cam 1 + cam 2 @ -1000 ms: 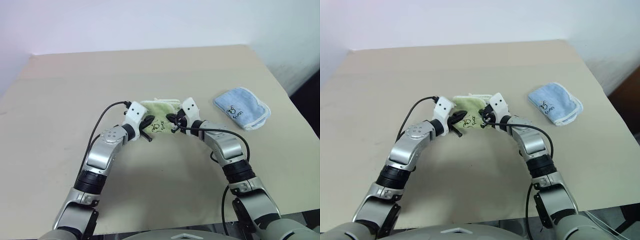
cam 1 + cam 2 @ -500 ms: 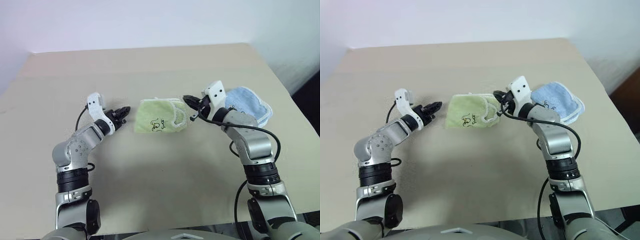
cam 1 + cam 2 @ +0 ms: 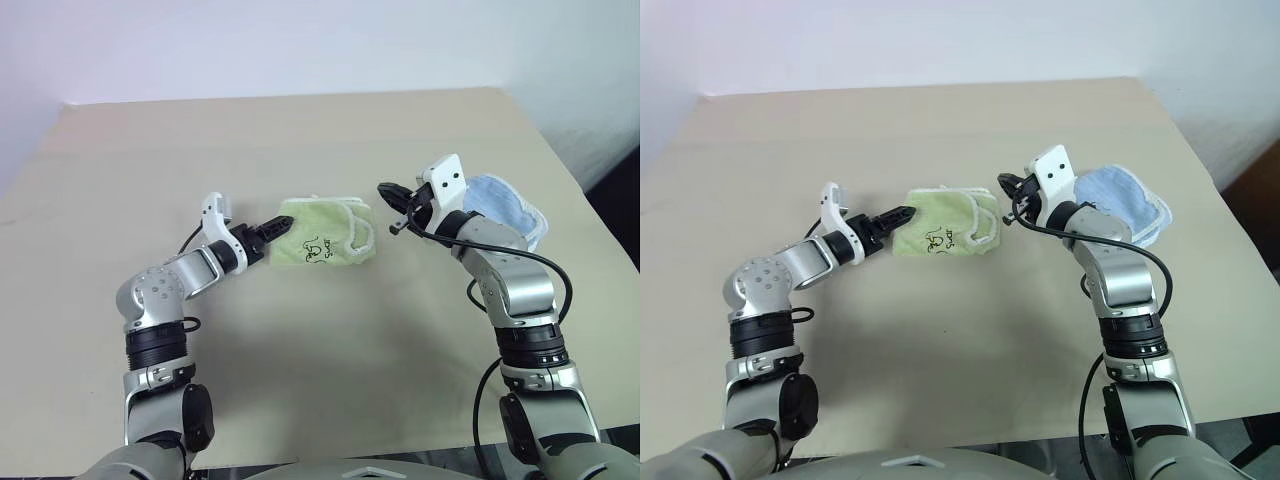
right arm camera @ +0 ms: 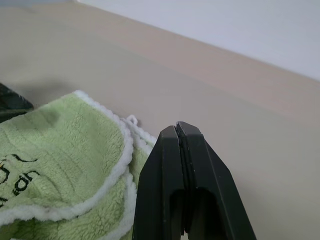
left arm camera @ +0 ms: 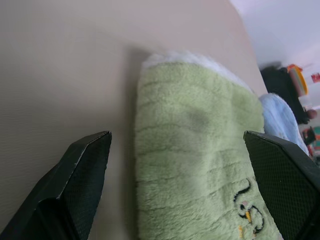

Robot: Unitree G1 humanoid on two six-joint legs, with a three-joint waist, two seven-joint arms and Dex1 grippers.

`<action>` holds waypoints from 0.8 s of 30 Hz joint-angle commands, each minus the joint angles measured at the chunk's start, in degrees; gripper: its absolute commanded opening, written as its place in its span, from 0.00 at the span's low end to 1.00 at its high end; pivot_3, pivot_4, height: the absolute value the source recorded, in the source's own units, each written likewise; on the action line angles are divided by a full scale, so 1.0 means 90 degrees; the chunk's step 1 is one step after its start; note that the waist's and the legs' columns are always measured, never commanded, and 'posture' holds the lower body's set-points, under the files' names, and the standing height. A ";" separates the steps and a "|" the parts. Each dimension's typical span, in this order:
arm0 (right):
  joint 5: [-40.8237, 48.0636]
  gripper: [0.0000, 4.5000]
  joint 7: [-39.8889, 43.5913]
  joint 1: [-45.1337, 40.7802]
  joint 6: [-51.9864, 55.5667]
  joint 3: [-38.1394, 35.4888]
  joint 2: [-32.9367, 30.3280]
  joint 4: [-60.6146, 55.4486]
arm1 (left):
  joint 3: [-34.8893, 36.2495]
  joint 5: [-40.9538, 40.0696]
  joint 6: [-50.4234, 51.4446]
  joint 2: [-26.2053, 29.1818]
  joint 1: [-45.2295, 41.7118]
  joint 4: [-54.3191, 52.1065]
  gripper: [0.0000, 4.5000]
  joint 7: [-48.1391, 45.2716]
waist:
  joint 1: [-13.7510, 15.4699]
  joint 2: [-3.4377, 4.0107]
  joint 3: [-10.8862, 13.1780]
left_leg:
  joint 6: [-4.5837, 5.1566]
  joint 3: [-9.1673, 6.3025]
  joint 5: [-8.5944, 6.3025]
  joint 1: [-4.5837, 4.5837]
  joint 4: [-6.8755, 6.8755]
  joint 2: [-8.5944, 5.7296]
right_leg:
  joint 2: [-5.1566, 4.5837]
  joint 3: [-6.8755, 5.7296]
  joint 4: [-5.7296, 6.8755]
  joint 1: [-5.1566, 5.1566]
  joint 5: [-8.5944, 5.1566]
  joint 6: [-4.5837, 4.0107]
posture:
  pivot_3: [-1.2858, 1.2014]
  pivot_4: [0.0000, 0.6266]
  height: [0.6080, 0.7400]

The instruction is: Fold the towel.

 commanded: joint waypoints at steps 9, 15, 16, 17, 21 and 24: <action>0.0137 0.00 -0.0126 0.0052 -0.0011 -0.0170 -0.0028 -0.0534 | -0.0451 -0.0053 0.0134 -0.0633 -0.0298 0.0272 0.91 -0.0069 | -0.0014 -0.0001 0.0000 | 0.0000 -0.0002 0.0000 0.0001 0.0000 -0.0001 | -0.0002 -0.0001 0.0000 0.0001 0.0000 0.0000 | 0.52 0.24 0.93; 0.0138 0.00 -0.0159 0.0115 0.0014 -0.0186 -0.0056 -0.0570 | -0.0371 -0.0105 0.0095 -0.0638 -0.0229 0.0198 0.48 -0.0062 | -0.0017 -0.0001 0.0000 | 0.0000 -0.0001 0.0000 0.0001 0.0000 0.0000 | -0.0001 -0.0001 -0.0001 0.0000 0.0000 0.0000 | 0.52 0.24 0.93; 0.0133 0.00 -0.0163 0.0126 0.0011 -0.0186 -0.0059 -0.0565 | -0.0329 -0.0130 0.0088 -0.0644 -0.0200 0.0160 0.40 -0.0047 | -0.0018 -0.0001 0.0000 | 0.0000 -0.0001 0.0000 0.0001 -0.0001 0.0000 | -0.0001 -0.0001 0.0000 0.0000 0.0000 0.0000 | 0.52 0.24 0.93; 0.0130 0.00 -0.0166 0.0138 0.0011 -0.0187 -0.0063 -0.0564 | -0.0292 -0.0153 0.0082 -0.0652 -0.0175 0.0120 0.33 -0.0027 | -0.0020 -0.0001 0.0000 | 0.0000 -0.0001 0.0000 0.0001 -0.0001 0.0000 | 0.0000 -0.0001 0.0000 0.0000 0.0000 0.0000 | 0.52 0.24 0.93; 0.0103 0.00 -0.0184 0.0170 -0.0001 -0.0177 -0.0062 -0.0531 | -0.0144 -0.0248 0.0009 -0.0688 -0.0128 -0.0012 0.03 0.0049 | -0.0020 -0.0001 0.0000 | 0.0000 -0.0001 0.0000 0.0001 0.0000 0.0000 | 0.0000 0.0000 0.0000 -0.0001 0.0000 0.0000 | 0.52 0.24 0.93; 0.0085 0.00 -0.0207 0.0196 -0.0014 -0.0169 -0.0056 -0.0515 | 0.0014 -0.0316 -0.0139 -0.0737 -0.0094 -0.0170 0.01 0.0174 | -0.0020 -0.0001 0.0000 | 0.0000 -0.0001 0.0000 0.0001 0.0000 0.0001 | 0.0000 0.0000 0.0001 -0.0001 0.0000 0.0000 | 0.52 0.24 0.93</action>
